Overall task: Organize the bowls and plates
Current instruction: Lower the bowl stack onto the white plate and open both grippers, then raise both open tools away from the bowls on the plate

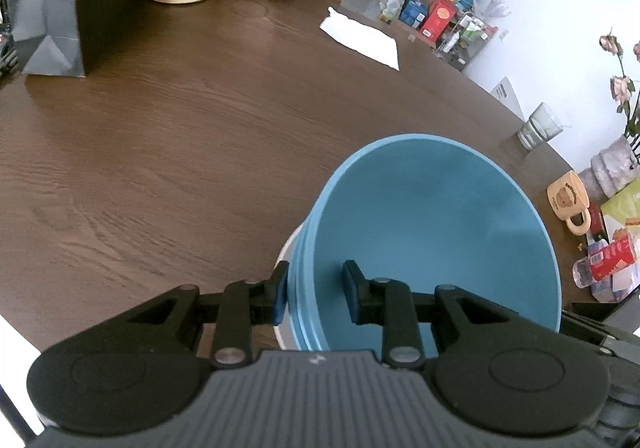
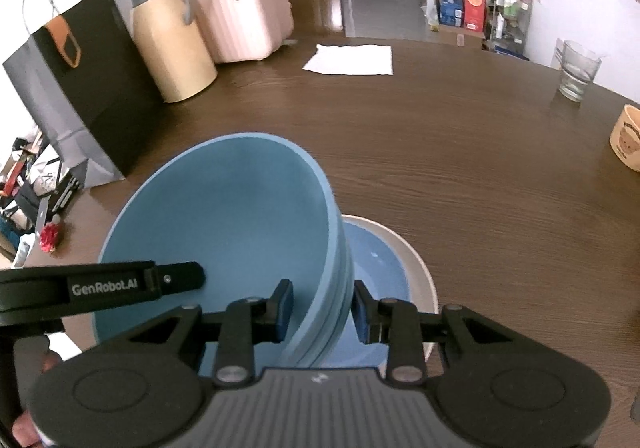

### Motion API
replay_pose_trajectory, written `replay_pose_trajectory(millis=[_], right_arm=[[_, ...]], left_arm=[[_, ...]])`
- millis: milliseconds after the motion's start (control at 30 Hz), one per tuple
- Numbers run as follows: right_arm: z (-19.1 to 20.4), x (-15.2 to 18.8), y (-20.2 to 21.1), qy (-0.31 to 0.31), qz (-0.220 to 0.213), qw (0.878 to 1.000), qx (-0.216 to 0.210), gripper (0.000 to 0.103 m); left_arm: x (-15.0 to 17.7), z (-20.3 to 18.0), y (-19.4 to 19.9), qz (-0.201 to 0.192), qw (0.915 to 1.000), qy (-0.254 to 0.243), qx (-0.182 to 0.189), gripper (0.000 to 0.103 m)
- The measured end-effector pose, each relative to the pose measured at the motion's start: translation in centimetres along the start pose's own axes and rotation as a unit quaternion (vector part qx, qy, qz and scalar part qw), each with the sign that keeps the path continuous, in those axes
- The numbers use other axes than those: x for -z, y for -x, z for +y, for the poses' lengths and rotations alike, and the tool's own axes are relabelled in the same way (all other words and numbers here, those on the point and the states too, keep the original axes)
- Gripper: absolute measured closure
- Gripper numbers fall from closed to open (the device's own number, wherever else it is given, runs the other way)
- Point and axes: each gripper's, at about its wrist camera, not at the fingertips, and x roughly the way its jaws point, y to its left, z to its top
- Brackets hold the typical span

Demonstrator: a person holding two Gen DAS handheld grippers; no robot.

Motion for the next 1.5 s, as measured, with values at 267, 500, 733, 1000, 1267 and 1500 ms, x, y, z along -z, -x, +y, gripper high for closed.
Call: replay_pose_trajectory(millis=[267, 500, 733, 1000, 1267, 1500], right_arm=[[-3.0, 0.2, -1.5, -0.020, 0.005, 1.000, 0.001, 0.072], [-4.2, 0.7, -3.0, -0.022, 0.004, 1.000, 0.006, 0.072], [-4.6, 1.1, -3.9, -0.019, 0.003, 1.000, 0.004, 0.072], [-5.4, 1.6, -4.4, -0.021, 0.007, 1.000, -0.007, 0.073], [-5.7, 1.6, -4.0, -0.019, -0.001, 1.000, -0.018, 0.067], [-5.3, 1.9, -3.0, -0.007, -0.017, 1.000, -0.022, 0.047]], left_arm=[[0.2, -1.9, -2.6, 0.011, 0.9999, -0.007, 0.003, 0.075], [0.6, -2.9, -4.2, 0.007, 0.9997, -0.018, -0.014, 0.075], [0.9, -3.0, -5.1, 0.003, 0.9995, -0.025, -0.020, 0.075], [1.1, -3.0, -5.3, -0.001, 0.9994, -0.031, -0.018, 0.074], [1.1, -2.8, -5.1, 0.005, 0.9995, -0.032, -0.007, 0.067], [1.2, -2.6, -4.1, -0.015, 0.9992, -0.036, -0.007, 0.054]])
